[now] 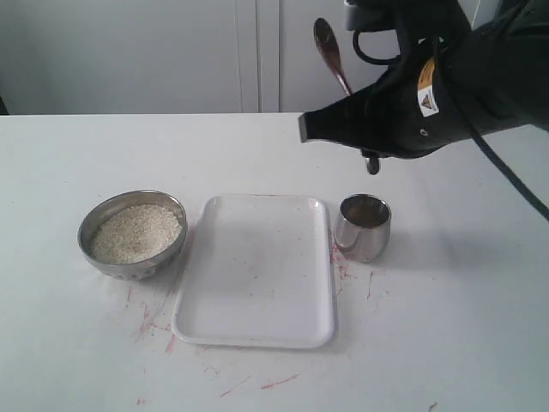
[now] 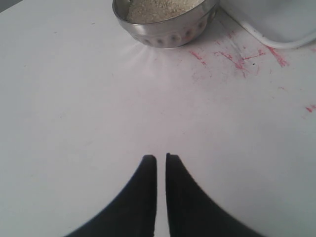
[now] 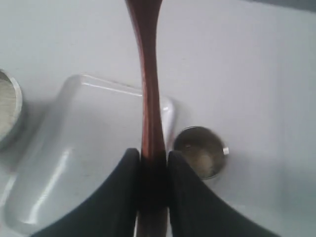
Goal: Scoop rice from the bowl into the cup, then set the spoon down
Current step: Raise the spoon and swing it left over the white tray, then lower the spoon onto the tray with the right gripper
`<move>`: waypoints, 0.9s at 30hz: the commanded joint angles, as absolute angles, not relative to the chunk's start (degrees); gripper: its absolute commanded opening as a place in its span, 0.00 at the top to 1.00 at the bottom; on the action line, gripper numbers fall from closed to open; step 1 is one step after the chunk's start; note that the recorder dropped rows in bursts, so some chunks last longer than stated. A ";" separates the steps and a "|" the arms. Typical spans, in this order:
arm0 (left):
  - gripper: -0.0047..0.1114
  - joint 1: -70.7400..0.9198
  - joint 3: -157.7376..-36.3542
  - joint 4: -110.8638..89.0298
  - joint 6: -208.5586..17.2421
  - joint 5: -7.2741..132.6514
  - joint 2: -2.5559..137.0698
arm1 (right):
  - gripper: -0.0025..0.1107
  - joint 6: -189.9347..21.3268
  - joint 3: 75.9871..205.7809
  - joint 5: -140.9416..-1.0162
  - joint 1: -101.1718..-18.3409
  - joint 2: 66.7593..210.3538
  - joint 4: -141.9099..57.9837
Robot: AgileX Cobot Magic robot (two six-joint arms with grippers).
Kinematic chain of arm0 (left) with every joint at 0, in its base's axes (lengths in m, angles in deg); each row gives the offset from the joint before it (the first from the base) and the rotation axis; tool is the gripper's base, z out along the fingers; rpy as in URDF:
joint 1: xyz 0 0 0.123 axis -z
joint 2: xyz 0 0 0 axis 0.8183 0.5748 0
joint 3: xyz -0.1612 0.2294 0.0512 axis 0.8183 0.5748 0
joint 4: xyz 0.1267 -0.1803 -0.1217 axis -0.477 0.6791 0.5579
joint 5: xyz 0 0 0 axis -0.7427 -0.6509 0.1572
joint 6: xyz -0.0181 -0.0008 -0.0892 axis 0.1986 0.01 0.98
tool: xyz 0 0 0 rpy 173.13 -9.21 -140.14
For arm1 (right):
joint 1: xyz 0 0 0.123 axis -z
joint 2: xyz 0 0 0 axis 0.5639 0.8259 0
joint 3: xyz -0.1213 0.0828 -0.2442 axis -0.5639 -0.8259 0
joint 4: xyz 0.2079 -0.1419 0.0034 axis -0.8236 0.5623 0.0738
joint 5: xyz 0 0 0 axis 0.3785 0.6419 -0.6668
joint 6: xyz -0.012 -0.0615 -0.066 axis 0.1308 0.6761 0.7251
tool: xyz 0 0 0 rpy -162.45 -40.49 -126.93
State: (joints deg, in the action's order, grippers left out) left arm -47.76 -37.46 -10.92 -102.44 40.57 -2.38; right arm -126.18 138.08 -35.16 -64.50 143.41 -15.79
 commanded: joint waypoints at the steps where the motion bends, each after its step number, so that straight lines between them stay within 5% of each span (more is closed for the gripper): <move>1: 0.84 -47.35 -36.94 -10.92 -102.11 38.20 -2.56 | 0.98 -124.14 138.22 -39.01 -64.55 142.89 -30.49; 27: 0.84 -47.35 -36.94 -10.92 -102.11 38.20 -2.56 | 0.98 -122.64 138.22 -47.24 -64.55 159.94 -41.08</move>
State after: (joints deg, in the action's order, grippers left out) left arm -47.76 -37.46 -10.92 -102.44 40.57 -2.38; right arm -122.96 138.08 -45.44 -64.50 158.28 -41.09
